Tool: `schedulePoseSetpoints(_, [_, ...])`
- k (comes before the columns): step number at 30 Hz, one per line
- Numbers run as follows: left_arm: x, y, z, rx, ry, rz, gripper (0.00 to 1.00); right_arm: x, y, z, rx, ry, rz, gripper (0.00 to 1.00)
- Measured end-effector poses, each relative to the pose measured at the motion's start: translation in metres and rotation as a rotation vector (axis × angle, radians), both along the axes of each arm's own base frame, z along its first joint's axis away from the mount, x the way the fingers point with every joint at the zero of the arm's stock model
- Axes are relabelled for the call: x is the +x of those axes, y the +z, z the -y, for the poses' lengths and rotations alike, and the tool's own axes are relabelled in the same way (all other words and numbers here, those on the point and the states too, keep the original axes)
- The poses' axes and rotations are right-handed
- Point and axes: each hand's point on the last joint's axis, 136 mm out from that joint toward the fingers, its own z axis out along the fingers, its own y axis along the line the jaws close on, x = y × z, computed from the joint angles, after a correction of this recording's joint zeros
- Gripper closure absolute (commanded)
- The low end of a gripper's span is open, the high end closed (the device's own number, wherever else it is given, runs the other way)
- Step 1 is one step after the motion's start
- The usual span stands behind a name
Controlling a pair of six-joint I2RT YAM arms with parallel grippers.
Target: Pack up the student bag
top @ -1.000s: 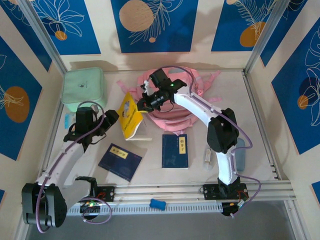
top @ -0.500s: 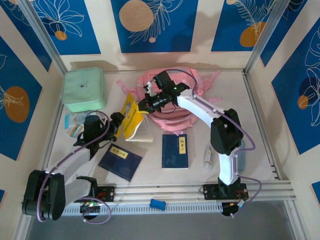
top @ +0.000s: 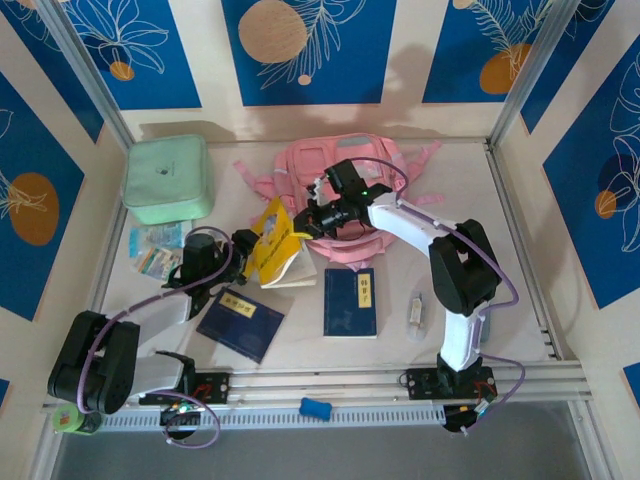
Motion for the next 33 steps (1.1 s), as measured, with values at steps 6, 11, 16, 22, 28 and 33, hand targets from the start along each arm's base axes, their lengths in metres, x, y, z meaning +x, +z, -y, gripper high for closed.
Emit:
schedulePoseSetpoints(6, [-0.001,0.002,-0.002,0.011,0.021,0.0,0.12,0.003,-0.001,0.002,0.02,-0.03,-0.038,1.0])
schedulePoseSetpoints(11, [-0.005,-0.004,-0.002,0.013,0.027,-0.038,0.08,0.004,0.017,-0.01,0.051,-0.02,-0.016,1.0])
schedulePoseSetpoints(16, [-0.007,-0.014,0.004,0.003,0.025,-0.078,0.05,0.005,0.031,-0.018,0.097,-0.004,0.001,1.0])
schedulePoseSetpoints(22, [-0.004,-0.012,0.018,-0.025,0.021,-0.058,0.07,0.005,0.023,-0.015,0.097,-0.013,-0.016,1.0])
schedulePoseSetpoints(28, [0.0,-0.006,0.019,-0.032,0.039,-0.033,0.17,0.002,-0.012,0.006,0.051,-0.051,-0.082,1.0])
schedulePoseSetpoints(33, [-0.001,-0.003,0.016,-0.012,0.052,-0.02,0.28,0.001,-0.023,0.015,0.028,-0.063,-0.097,1.0])
